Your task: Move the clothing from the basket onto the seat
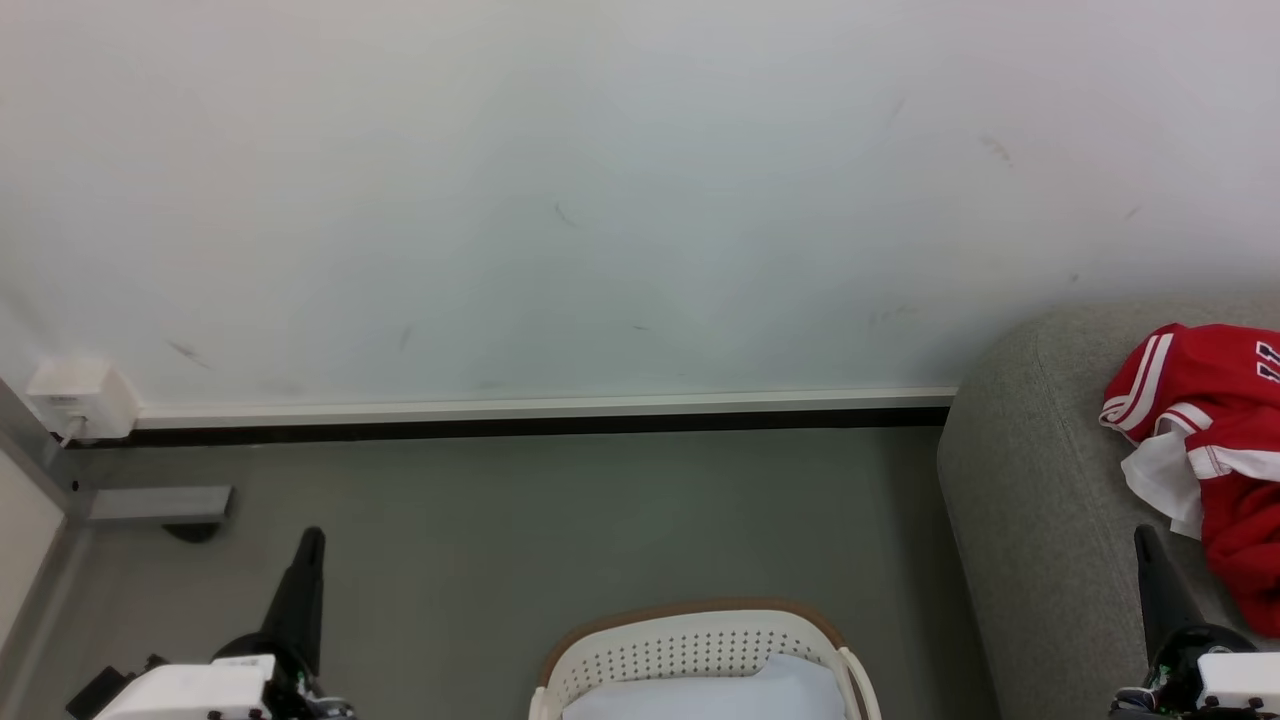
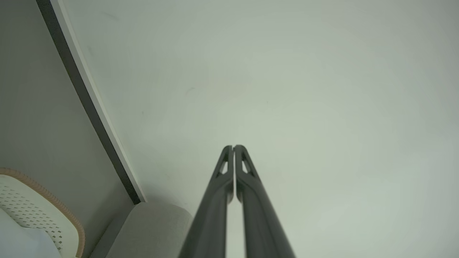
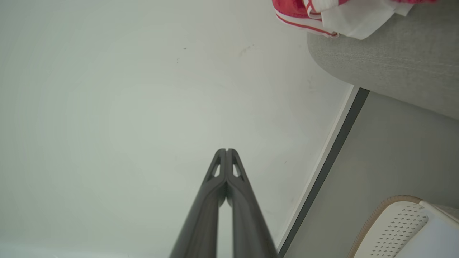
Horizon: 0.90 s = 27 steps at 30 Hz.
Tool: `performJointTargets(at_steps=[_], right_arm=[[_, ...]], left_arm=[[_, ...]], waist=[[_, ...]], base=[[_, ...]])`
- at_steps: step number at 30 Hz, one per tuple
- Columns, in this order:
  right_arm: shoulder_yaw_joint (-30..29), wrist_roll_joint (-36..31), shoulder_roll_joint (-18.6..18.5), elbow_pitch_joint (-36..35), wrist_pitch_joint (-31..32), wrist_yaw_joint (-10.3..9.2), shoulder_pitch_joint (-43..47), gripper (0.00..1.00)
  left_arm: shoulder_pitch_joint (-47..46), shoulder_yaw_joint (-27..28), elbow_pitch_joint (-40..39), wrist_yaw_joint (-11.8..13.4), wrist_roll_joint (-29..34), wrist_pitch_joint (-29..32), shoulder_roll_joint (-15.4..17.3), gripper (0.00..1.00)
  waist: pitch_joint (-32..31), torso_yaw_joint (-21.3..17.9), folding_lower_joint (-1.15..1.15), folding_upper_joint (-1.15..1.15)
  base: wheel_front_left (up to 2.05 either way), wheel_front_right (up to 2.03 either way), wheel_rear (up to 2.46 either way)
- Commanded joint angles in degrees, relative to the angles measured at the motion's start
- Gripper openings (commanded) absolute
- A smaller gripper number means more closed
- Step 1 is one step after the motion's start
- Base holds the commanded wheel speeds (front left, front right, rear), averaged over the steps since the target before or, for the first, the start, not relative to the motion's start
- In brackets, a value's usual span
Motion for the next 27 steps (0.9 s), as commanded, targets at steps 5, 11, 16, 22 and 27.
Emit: performJointTargets(at_steps=[5, 11, 16, 22, 27], right_arm=[[-0.55, 2.84, 0.01, 0.01, 0.75, -0.12, -0.78, 0.0], [-0.6, 3.51, -0.01, 0.03, 0.9, -0.12, -0.81, 0.0], [-0.53, 3.58, -0.06, 0.03, 0.84, -0.12, -0.8, 0.0], [-0.44, 3.66, -0.14, 0.02, 0.76, -0.12, -0.79, 0.0], [-0.36, 3.72, -0.21, 0.01, 0.69, -0.12, -0.78, 0.0]], left_arm=[[-0.75, 0.31, -0.47, 0.06, -3.13, 0.9, 0.33, 0.0], [-0.82, 0.34, -0.53, 0.07, -4.05, 1.12, 0.32, 0.0], [-0.82, 0.34, -0.53, 0.07, -4.05, 1.12, 0.32, 0.0], [-0.81, 0.34, -0.53, 0.07, -4.05, 1.12, 0.32, 0.0], [-0.81, 0.34, -0.53, 0.07, -4.05, 1.13, 0.32, 0.0]], waist=[[0.24, 0.07, 0.0, 0.0], [0.35, 0.11, 0.0, 0.0], [0.35, 0.11, 0.0, 0.0], [0.35, 0.11, 0.0, 0.0], [0.35, 0.11, 0.0, 0.0]], base=[[0.0, 0.0, 0.0], [0.0, 0.0, 0.0], [0.0, 0.0, 0.0], [0.0, 0.0, 0.0], [0.0, 0.0, 0.0]])
